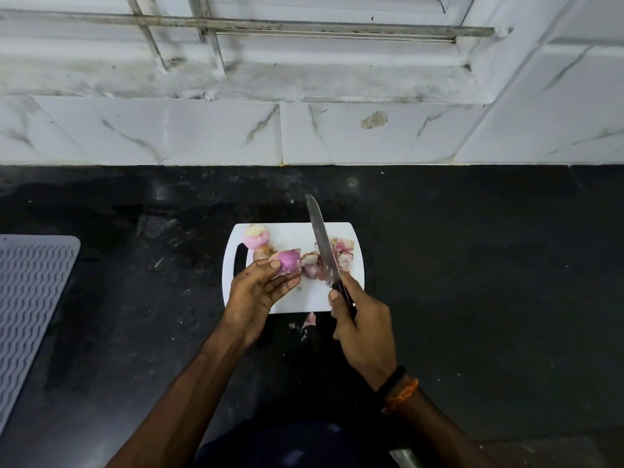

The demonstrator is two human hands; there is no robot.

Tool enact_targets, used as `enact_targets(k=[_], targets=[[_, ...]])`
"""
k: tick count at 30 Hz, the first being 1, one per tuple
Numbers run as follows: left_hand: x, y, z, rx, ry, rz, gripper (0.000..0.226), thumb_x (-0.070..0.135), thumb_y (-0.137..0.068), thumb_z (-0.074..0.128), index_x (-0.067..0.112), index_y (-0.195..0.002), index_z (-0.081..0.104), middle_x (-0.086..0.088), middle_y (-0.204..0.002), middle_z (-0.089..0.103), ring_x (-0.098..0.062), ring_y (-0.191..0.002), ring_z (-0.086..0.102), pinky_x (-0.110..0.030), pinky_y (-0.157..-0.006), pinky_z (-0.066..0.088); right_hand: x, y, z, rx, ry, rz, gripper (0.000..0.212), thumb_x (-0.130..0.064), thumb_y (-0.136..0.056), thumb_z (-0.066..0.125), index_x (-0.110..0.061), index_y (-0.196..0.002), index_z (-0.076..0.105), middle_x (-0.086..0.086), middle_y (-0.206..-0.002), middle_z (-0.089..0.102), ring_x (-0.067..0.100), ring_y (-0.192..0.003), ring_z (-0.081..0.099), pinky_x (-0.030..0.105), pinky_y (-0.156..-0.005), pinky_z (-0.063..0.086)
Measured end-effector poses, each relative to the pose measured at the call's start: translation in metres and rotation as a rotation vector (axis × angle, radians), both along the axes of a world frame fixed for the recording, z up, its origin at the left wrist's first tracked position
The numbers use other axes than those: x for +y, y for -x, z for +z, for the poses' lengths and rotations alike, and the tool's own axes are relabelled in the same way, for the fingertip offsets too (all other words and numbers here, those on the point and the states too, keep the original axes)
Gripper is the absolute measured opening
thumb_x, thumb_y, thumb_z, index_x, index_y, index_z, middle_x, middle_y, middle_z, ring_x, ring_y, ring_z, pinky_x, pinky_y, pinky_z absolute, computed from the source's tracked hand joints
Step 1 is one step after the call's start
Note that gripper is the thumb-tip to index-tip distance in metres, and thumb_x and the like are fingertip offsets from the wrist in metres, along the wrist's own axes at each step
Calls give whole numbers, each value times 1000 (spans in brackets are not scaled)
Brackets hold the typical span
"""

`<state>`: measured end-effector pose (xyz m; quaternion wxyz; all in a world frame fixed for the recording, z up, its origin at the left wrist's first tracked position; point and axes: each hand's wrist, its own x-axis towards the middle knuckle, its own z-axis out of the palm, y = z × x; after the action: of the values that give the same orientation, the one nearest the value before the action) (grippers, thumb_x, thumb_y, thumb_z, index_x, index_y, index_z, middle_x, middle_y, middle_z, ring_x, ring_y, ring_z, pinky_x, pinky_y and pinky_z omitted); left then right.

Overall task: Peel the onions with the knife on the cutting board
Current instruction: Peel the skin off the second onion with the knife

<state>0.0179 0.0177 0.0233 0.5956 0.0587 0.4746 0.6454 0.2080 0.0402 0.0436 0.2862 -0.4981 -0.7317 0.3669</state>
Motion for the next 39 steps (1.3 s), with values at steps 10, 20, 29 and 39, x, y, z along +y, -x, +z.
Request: enact_targets(k=[10,20,29,39], targets=[[4,-4,11,-173,21,9,38,16,-85,63,-2,-118,64,-28,-117,65,-39,-111,63,-40,-95,56,14,15,17,373,265,-4,29,-21,-104,50,-27,-132,55,2,-82,68,13,-56,63,23,-51,49],[11,-2,18,-253,77,25,64,28,-85,66,-8,-137,52,-24,-118,66,-31,-102,67,-38,-90,58,65,20,21,322,556,19,17,-28,-99,62,-13,-103,67,-1,-66,60,5,-50,50,23,-38,35],[19,-5,24,-264,99,5,52,26,-84,66,-8,-124,63,-23,-108,70,-29,-89,72,-37,-82,61,69,34,11,33,233,53,58,-77,-73,65,-23,-96,67,-9,-84,71,7,-79,69,39,-69,61],[20,-8,28,-209,96,-11,47,27,-82,70,0,-121,63,-22,-102,72,-31,-89,73,-38,-83,61,78,33,9,-174,-41,52,55,-73,-87,46,-19,-76,55,-7,-65,64,7,-58,62,38,-59,54]])
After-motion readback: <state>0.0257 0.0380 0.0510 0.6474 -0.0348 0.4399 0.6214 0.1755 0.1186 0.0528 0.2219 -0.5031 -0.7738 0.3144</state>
